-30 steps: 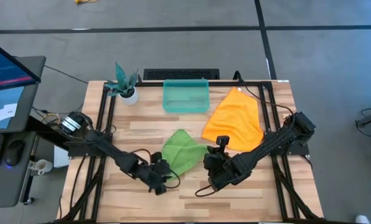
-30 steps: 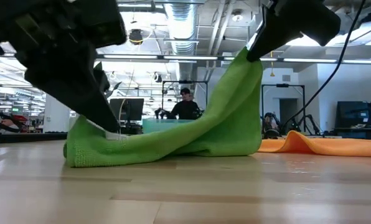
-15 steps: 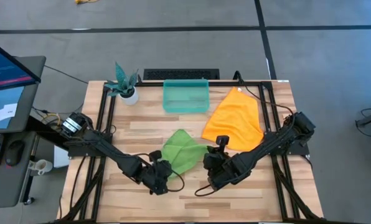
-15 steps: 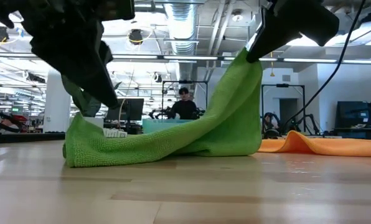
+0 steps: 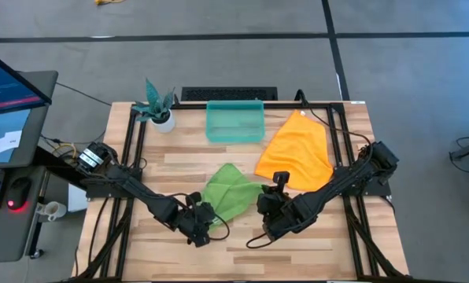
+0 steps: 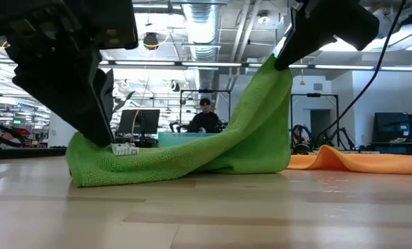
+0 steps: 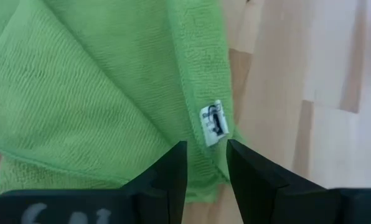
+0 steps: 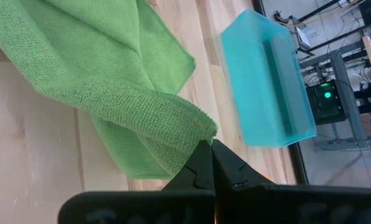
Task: Roll microfiber towels into tight, uniform cylinder then place into a basket
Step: Fold the green towel
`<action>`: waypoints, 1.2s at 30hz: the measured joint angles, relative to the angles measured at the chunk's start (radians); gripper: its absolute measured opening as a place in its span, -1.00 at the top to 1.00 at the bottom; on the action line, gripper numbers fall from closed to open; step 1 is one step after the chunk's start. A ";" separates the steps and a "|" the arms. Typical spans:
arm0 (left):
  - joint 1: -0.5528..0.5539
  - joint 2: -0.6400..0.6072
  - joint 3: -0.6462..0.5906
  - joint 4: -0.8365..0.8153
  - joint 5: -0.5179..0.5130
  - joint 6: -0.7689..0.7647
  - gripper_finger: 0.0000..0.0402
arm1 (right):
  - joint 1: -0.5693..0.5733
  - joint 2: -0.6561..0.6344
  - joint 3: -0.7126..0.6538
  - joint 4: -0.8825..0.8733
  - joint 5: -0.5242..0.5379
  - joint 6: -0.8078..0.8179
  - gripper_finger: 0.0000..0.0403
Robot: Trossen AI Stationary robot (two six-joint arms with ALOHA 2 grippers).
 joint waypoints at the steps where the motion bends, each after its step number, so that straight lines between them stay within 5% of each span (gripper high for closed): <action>1: 0.000 0.000 -0.001 -0.002 0.000 -0.004 0.48 | 0.000 0.000 0.000 0.000 0.000 0.000 0.99; 16: 0.020 0.080 0.003 0.062 0.089 0.018 0.48 | 0.000 0.000 0.000 0.005 -0.018 -0.004 0.99; 36: -0.020 0.094 0.104 0.059 0.059 0.101 0.48 | 0.001 0.000 0.000 0.008 -0.026 -0.007 0.99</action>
